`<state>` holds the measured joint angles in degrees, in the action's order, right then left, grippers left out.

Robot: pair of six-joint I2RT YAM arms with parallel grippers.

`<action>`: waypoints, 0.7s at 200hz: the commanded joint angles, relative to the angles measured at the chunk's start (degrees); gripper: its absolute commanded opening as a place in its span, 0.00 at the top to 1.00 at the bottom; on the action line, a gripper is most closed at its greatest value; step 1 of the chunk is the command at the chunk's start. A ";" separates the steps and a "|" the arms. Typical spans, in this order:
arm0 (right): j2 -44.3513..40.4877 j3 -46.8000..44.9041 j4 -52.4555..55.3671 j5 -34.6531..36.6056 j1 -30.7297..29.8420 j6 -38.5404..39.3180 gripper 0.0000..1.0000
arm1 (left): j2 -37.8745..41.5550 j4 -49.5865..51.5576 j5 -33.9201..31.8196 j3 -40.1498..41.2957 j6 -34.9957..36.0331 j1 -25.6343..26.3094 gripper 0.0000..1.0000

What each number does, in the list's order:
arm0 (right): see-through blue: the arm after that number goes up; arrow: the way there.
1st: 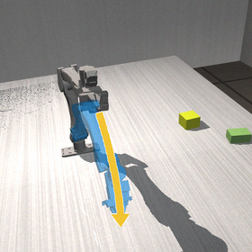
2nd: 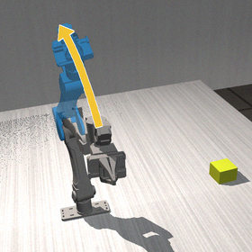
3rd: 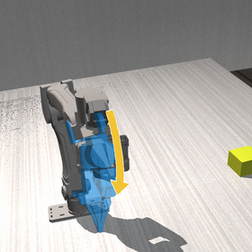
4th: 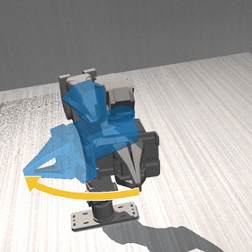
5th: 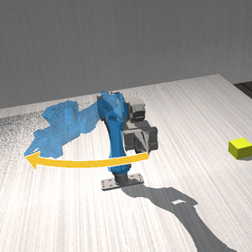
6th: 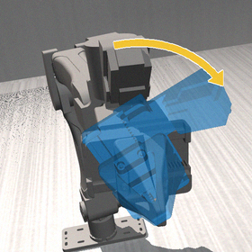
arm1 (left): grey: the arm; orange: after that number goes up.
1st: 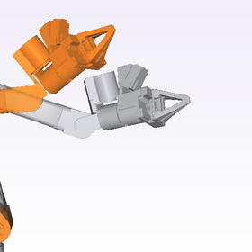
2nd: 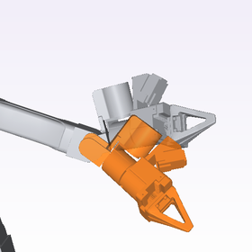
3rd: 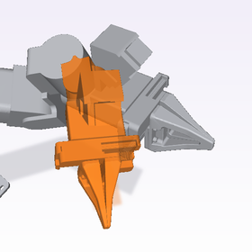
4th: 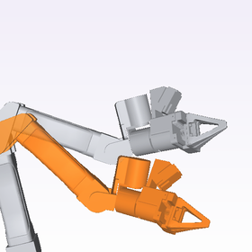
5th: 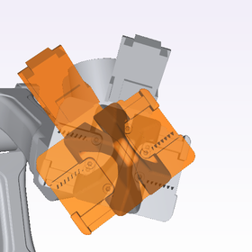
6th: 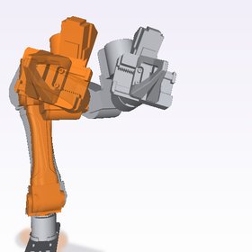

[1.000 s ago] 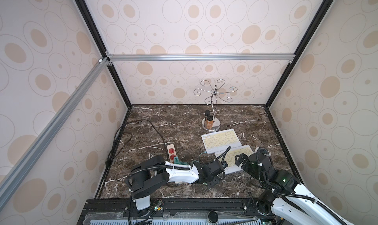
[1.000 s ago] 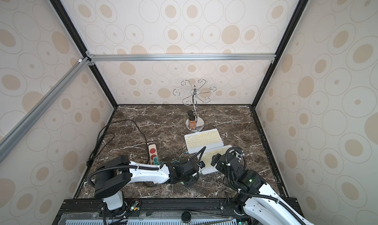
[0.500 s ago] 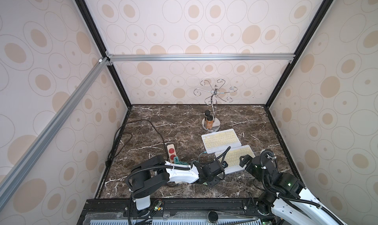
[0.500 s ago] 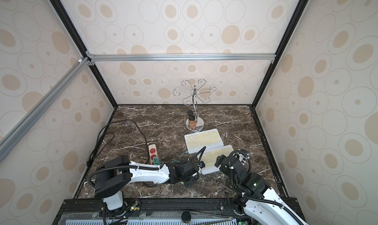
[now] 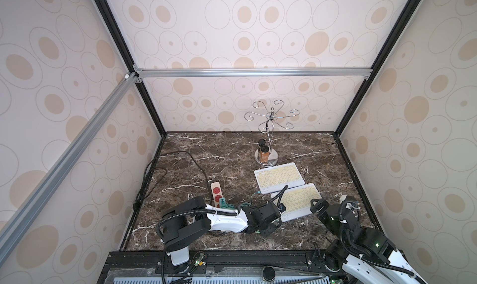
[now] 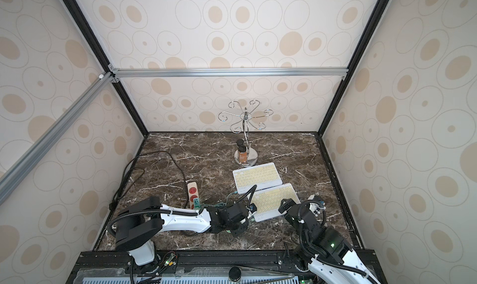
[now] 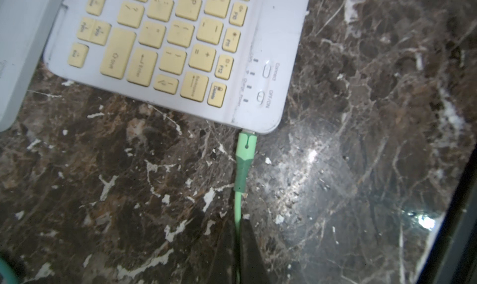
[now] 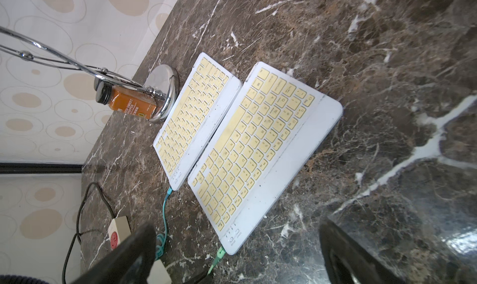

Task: Unplug the wireless keyboard
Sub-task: Pick up the power cord at the center of the board, then pick up the keyboard from the center of the board.

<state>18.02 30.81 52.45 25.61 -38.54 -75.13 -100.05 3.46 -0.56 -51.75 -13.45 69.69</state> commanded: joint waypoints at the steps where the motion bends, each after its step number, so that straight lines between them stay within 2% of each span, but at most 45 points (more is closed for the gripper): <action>1: -1.54 -0.03 6.13 1.49 0.10 -5.86 0.00 | 2.83 -2.59 -0.20 -0.70 -0.96 -0.11 1.00; 33: 1.73 0.27 6.39 -2.27 0.09 -8.13 0.00 | 4.06 -5.55 -2.00 -2.51 -1.14 -0.25 1.00; 72: 10.99 -2.36 -1.07 -12.04 0.06 -9.00 0.10 | 4.34 -8.39 -2.73 -5.56 -1.14 -0.42 1.00; 115: 20.65 -1.16 -5.19 -18.22 -0.04 -8.10 0.10 | 4.66 -8.39 -2.37 -6.61 -0.35 -0.35 1.00; 140: 22.74 -5.89 -15.14 -21.09 0.01 -9.14 0.10 | 5.89 -8.89 -1.35 -6.22 -0.32 -0.37 1.00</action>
<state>39.42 28.73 46.26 9.41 -38.54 -80.88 -97.03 -3.38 -2.20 -56.34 -14.11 69.49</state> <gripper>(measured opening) 0.898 0.048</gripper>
